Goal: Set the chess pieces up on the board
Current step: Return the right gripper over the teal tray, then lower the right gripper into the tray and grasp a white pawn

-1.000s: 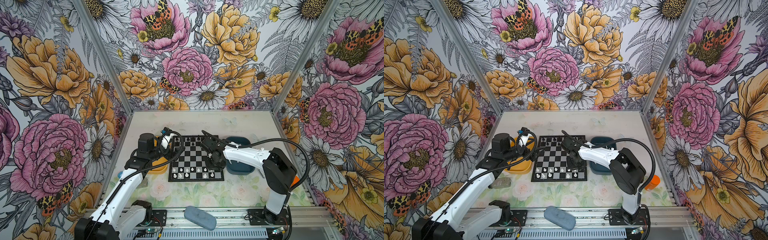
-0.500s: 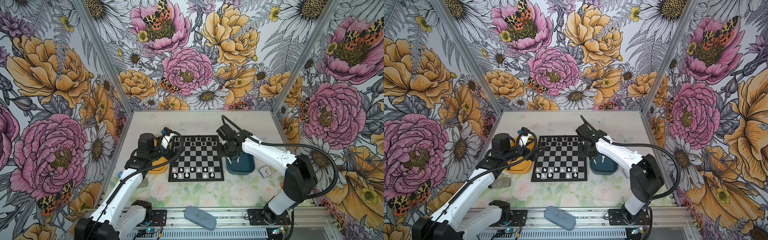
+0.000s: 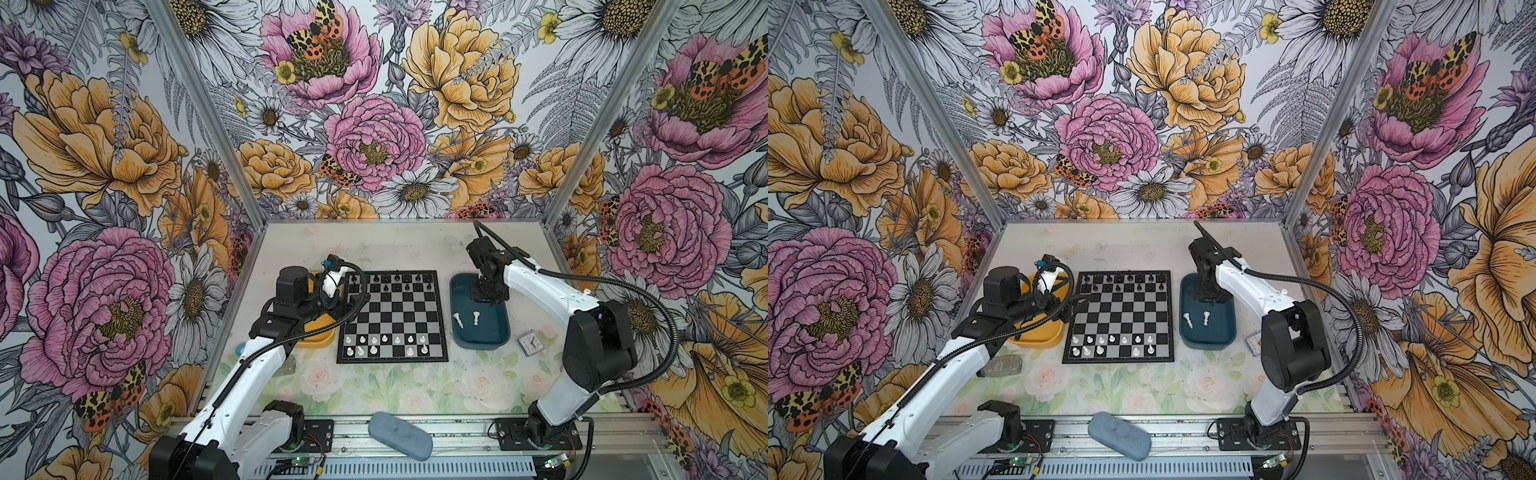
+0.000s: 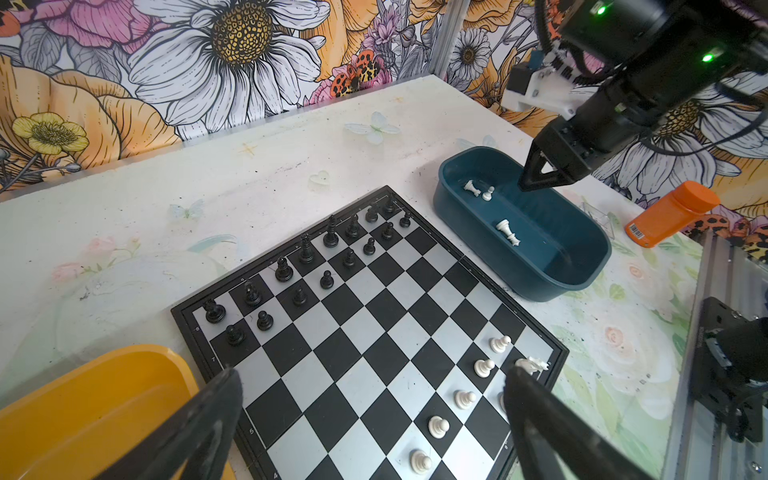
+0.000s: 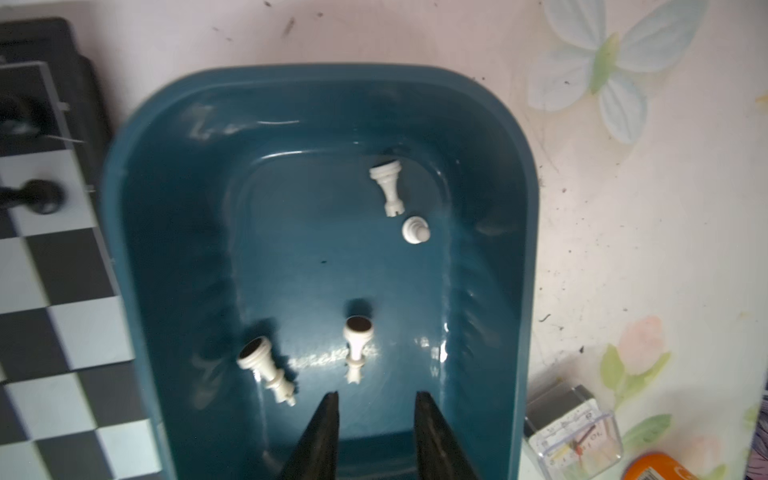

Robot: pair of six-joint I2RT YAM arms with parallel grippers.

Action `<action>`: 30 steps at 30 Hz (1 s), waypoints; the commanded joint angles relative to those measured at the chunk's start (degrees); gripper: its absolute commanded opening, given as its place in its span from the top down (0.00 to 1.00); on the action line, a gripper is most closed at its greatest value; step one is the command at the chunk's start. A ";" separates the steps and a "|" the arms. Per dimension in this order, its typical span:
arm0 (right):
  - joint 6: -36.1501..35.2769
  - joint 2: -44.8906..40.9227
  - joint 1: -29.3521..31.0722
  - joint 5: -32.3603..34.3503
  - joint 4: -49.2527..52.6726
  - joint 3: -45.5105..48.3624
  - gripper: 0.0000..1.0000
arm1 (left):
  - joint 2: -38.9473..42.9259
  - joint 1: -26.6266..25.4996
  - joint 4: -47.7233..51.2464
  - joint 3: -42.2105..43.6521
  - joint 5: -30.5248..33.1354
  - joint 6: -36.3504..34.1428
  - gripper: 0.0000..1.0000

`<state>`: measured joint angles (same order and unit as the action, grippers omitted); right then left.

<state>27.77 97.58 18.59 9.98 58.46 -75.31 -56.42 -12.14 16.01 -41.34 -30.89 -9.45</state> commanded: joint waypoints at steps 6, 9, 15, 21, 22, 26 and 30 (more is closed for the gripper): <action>-3.25 4.79 -4.11 2.08 -3.62 -1.07 0.67 | -0.99 0.63 -1.68 -1.02 -1.27 -0.57 0.01; -3.42 6.17 -4.52 1.60 -4.53 -1.29 0.67 | -1.16 0.68 -1.67 -1.11 -1.19 -0.56 0.01; -3.78 8.43 -5.70 0.56 -6.29 -2.20 0.69 | -1.46 0.89 -1.73 -1.11 -1.36 -0.56 0.01; -4.12 9.72 -6.32 0.23 -7.13 -2.96 0.74 | -1.48 1.09 -1.69 -1.20 -1.45 -0.48 0.01; -4.13 9.85 -6.37 0.17 -7.21 -2.94 0.75 | -1.46 0.90 -1.69 -1.13 -1.45 -0.50 0.01; -4.30 10.54 -6.72 0.39 -7.52 -3.05 0.81 | -1.44 0.90 -1.68 -1.19 -1.54 -0.45 0.01; -4.39 11.17 -7.04 0.17 -7.91 -3.34 0.81 | -1.46 0.88 -1.68 -1.11 -1.62 -0.48 0.01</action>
<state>23.88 107.83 12.01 10.28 51.72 -76.77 -57.56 -11.75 16.01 -41.34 -30.92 -9.45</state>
